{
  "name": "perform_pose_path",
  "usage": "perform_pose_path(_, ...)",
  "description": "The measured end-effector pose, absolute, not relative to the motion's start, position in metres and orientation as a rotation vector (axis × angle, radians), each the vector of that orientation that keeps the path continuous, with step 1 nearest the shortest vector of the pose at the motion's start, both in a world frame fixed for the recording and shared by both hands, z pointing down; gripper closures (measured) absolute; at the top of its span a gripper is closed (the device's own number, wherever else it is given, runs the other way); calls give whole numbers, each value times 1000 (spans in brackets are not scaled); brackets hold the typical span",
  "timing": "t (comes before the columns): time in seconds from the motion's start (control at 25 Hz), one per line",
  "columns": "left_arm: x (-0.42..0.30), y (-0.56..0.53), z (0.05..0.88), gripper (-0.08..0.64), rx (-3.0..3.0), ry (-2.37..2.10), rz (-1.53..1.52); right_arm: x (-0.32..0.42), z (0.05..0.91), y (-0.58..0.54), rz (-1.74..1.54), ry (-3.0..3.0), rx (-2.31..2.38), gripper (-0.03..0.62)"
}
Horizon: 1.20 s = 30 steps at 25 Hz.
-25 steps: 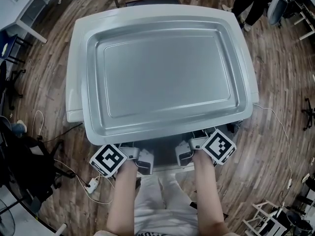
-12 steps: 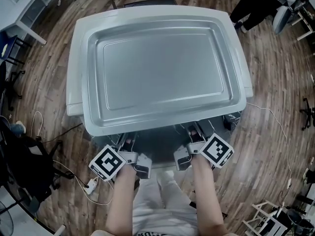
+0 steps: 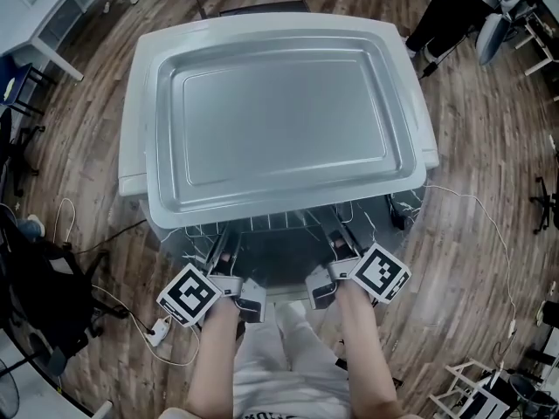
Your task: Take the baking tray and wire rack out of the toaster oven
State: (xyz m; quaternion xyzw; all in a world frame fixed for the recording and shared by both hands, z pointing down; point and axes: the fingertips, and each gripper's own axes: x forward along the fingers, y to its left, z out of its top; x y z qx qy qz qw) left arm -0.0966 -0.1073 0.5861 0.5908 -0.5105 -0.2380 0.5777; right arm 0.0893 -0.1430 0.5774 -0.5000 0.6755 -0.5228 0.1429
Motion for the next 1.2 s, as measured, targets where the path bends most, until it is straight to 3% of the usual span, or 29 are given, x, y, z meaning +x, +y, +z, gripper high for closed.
perform_pose_path(1.2,-88,-46,570,529,1385,-1202,-561,94,563,-85,-1552,2052,-1378,529)
